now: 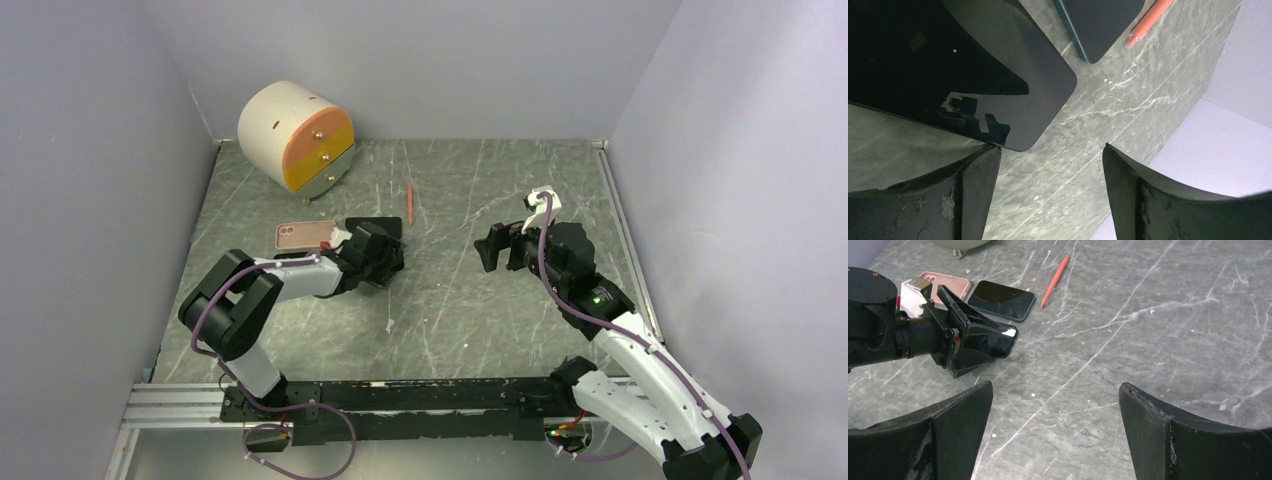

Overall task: Take the phone out of the phone case
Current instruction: Place the phone at the center of the board, then reset both arms

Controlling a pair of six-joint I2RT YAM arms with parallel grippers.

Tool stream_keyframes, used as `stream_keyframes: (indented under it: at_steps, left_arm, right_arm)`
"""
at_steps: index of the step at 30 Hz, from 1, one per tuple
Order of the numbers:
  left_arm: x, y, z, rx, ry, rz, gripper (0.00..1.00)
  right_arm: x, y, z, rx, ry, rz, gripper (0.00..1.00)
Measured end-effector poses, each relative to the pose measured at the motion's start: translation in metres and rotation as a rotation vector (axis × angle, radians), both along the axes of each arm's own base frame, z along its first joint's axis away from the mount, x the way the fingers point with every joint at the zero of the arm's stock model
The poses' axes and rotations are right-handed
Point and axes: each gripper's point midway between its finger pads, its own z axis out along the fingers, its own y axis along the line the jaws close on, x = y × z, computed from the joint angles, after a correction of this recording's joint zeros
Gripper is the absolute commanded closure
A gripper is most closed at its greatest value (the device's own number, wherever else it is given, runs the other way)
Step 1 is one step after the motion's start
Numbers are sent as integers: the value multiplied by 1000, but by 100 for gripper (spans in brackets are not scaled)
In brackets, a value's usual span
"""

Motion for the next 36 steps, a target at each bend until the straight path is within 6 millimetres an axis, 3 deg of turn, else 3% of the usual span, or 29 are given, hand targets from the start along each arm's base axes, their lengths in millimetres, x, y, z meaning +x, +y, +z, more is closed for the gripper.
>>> stream_keyframes:
  at_steps: [9,15,20,29,32,36]
  left_arm:
    - [-2,2,3,2,4,-25,20]
    - [-13,22,38,20,-52,-46,14]
    - [-19,67,78,71,-135,-23,6]
    - [-41,196,151,358,-272,103,5]
    - [-52,225,190,501,-331,97,5]
    - [-64,247,241,675,-412,66,5]
  right_arm:
    - [1,-5,2,-11,0,-27,1]
    - [7,-19,6,-28,10,-111,1]
    - [16,-42,7,-24,35,-265,1]
    - [26,-123,-6,-79,98,-639,1]
    - [22,-147,1,-98,92,-750,1]
    - [10,-170,24,-98,19,-853,1]
